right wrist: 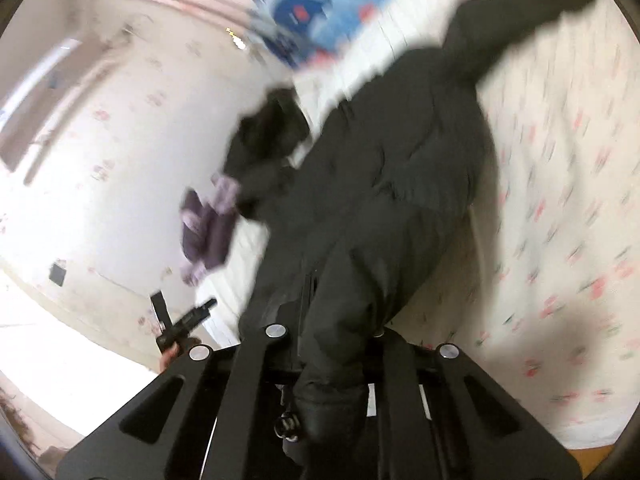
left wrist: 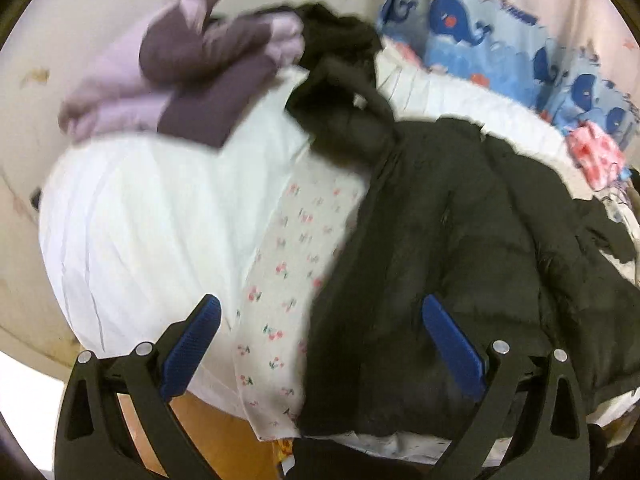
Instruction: Fold large clothes
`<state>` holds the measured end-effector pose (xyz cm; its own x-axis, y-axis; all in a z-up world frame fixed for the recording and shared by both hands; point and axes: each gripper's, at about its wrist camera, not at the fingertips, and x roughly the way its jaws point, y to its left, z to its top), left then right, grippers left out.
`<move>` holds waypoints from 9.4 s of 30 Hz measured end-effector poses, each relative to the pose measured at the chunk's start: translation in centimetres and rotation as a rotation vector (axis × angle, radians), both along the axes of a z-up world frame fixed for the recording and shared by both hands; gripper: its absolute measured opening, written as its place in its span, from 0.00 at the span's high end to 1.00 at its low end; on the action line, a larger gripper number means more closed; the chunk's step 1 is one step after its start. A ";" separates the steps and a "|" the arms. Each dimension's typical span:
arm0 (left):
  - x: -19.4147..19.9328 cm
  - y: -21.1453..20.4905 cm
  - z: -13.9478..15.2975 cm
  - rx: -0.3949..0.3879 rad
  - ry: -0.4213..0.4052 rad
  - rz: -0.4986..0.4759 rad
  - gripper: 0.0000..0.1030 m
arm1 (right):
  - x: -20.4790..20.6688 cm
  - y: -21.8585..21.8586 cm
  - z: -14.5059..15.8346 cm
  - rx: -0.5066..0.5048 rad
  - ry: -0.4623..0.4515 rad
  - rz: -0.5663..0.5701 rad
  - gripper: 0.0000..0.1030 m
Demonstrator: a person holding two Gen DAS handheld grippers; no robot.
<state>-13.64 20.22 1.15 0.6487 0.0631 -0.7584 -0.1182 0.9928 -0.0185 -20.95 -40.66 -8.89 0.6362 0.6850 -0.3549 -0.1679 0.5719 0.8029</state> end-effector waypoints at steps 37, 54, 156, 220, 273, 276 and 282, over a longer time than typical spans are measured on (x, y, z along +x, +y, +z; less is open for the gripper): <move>16.7 -30.1 -5.1 -0.031 -0.248 -0.347 0.06 | 28.2 -35.4 -8.2 -0.396 0.294 -0.950 0.05; 17.3 -29.3 -6.5 -0.083 -0.187 -0.326 0.06 | 30.0 -38.8 -11.0 -0.113 0.296 -0.949 0.06; 17.0 1.7 0.5 -0.292 -0.228 0.273 0.06 | 35.3 24.4 0.8 -0.592 -0.253 -0.181 0.07; 32.4 -4.4 -5.1 0.088 0.111 -0.309 0.88 | 27.5 9.9 -6.0 -0.331 -0.022 -0.410 0.07; 19.5 -4.3 5.3 -0.460 -0.240 -0.426 0.28 | 31.3 16.4 13.1 -0.605 -0.379 -0.114 0.91; 21.8 -5.5 3.9 -0.496 -0.216 -0.412 0.28 | 30.8 12.4 12.8 -0.653 -0.323 -0.171 0.91; 25.3 -11.8 0.9 -0.466 -0.149 -0.491 0.27 | 31.9 3.2 4.1 -0.567 -0.094 -0.220 0.91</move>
<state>11.64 8.45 2.08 0.6178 -0.5755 -0.5358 0.3797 0.8151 -0.4376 10.92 -37.43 -4.78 0.7877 0.2549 -0.5609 -0.0529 0.9350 0.3506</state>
